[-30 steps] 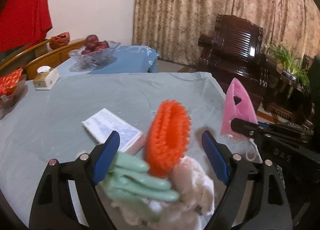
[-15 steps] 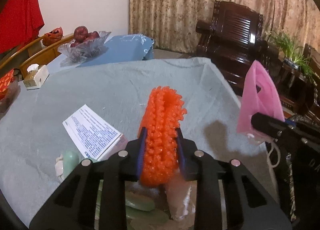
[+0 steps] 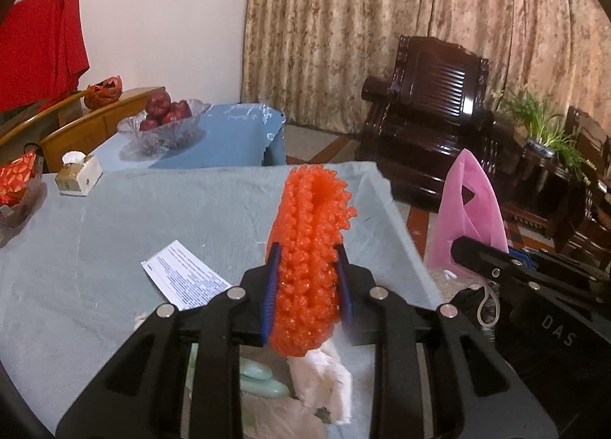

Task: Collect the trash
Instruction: 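Carry the pink bag and orange net over the bin and open both tools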

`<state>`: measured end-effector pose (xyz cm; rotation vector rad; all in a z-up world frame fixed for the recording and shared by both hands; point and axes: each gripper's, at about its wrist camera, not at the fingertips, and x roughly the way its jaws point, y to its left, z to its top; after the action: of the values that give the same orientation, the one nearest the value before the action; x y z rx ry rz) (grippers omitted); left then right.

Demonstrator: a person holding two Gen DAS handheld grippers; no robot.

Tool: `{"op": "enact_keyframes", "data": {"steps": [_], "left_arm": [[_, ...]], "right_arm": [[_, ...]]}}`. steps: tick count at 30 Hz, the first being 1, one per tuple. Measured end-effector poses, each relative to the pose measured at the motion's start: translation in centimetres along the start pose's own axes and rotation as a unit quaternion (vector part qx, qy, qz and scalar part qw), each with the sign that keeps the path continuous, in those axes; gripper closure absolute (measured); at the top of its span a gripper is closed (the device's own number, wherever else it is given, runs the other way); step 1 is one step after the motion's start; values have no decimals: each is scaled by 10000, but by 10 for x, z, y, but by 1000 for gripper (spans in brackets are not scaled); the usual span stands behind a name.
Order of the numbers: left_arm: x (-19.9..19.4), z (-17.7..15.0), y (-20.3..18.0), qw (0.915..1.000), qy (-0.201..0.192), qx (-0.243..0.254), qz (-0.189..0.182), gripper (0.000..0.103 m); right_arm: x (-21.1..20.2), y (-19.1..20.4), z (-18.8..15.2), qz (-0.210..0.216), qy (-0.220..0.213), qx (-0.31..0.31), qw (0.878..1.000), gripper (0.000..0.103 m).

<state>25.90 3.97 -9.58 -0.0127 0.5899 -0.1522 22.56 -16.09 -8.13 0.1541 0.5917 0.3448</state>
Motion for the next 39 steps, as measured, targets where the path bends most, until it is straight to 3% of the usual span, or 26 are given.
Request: {"op": "enact_keyframes", "data": {"steps": [11,21,31,39], "left_arm": [[-60,11,-35,9989,-308,-16,-355,78],[-100,8,-87,9956,-443,170,-803,78],[-112,-12,-144,9897,-322,472,-1311,78],[-94,-37,-183,9838,26,706,-1650,78]], "right_arm": [[-76,-9,8,-171,-415,-52,9990,92],[-143,-33,-7,-552,-548,-19,9970,92],[-186,-71,-28,-999,-548,177,9933,92],[-203,-110,-60,-1376,-313,435,9890,92]]}}
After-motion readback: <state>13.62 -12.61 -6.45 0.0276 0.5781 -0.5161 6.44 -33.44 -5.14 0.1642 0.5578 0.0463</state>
